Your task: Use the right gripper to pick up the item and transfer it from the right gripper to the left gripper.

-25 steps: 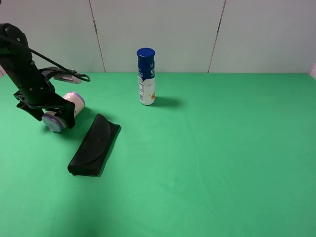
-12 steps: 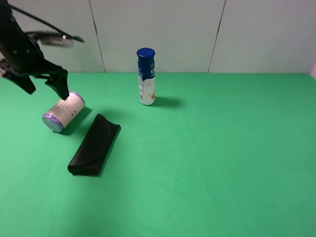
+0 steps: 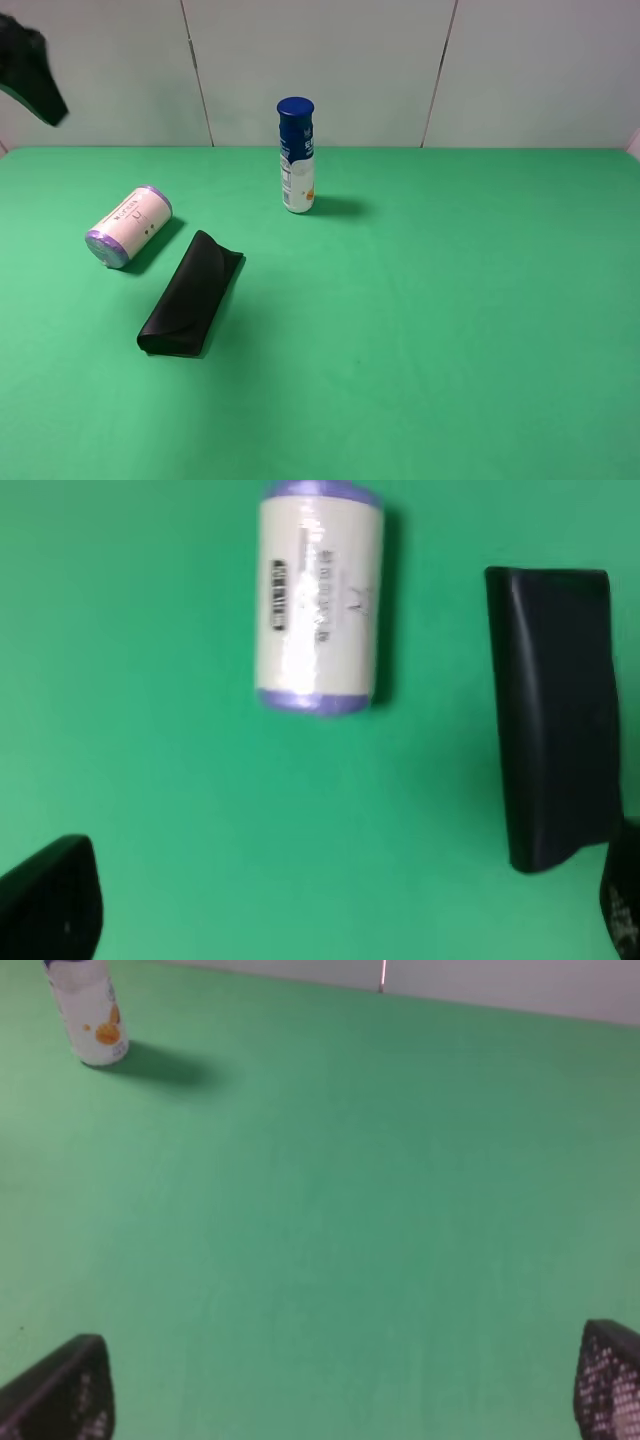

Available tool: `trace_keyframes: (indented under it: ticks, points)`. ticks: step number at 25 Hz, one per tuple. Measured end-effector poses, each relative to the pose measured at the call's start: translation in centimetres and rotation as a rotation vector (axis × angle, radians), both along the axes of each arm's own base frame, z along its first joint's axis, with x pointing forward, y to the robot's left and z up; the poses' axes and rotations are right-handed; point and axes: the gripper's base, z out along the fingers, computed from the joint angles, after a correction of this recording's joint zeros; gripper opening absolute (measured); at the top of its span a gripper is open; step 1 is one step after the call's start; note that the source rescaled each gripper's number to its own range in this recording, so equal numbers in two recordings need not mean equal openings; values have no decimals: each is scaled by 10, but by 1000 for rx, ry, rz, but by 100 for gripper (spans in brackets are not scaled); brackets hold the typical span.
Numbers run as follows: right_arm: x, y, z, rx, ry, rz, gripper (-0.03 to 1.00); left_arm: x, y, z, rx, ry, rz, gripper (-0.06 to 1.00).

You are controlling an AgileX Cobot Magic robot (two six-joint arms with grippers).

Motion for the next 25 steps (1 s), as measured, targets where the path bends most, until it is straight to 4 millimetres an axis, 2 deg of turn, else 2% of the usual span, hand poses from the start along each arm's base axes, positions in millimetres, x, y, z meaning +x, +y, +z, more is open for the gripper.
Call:
trace_keyframes:
  ticks: [6, 9, 11, 14, 19, 22, 25]
  points:
    - [0, 0, 0, 0, 0, 0, 100, -63, 16, 57, 74, -213, 118, 100]
    - [0, 0, 0, 0, 0, 0, 100, -102, 19, 68, 63, -292, 140, 100]
    - [0, 0, 0, 0, 0, 0, 100, -129, 21, 67, 57, -333, 144, 100]
    - [0, 0, 0, 0, 0, 0, 100, -174, 23, 55, 49, -386, 149, 100]
    - [0, 0, 0, 0, 0, 0, 100, -245, 28, 14, 32, -488, 152, 100]
    - [0, 0, 0, 0, 0, 0, 100, -274, 26, -20, -13, -528, 140, 100]
    - [0, 0, 0, 0, 0, 0, 100, -293, 23, -52, -70, -566, 125, 100]
